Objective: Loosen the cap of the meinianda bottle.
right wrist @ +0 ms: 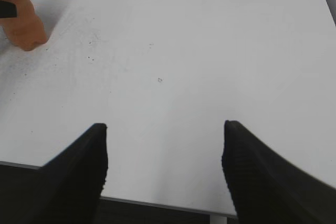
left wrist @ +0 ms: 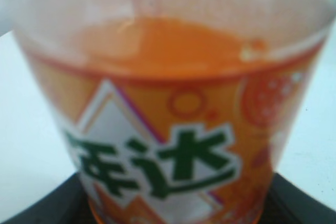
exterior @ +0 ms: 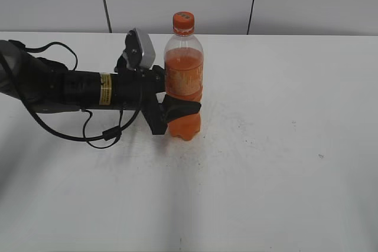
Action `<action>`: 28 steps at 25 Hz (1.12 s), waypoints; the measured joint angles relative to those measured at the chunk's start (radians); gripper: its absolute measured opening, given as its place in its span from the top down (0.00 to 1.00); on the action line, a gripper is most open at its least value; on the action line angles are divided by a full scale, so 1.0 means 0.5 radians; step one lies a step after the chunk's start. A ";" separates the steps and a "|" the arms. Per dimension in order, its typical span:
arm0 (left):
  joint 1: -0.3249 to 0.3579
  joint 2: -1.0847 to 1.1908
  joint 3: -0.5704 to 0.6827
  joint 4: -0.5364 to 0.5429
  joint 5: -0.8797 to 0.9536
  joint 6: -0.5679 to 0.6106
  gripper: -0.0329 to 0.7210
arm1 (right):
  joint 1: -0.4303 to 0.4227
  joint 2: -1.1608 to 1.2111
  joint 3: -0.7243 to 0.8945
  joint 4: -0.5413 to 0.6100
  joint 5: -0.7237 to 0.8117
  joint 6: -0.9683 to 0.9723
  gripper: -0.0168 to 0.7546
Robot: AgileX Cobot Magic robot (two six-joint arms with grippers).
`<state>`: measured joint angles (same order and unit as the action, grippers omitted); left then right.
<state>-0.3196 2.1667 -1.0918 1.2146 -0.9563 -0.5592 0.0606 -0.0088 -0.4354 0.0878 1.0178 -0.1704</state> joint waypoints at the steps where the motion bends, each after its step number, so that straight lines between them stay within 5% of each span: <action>1: 0.000 0.000 0.000 0.000 0.000 0.000 0.40 | 0.000 0.000 0.000 0.000 0.000 0.000 0.32; 8: 0.000 0.000 0.000 0.000 0.004 0.000 0.40 | 0.000 0.143 -0.138 -0.022 -0.099 0.082 0.32; 28: 0.000 0.000 0.000 0.000 -0.001 0.000 0.40 | -0.004 1.910 -1.015 0.108 0.041 0.126 0.32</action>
<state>-0.3196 2.1667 -1.0918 1.2146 -0.9569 -0.5592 0.0587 0.9462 -0.9428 0.1418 1.0383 -0.1073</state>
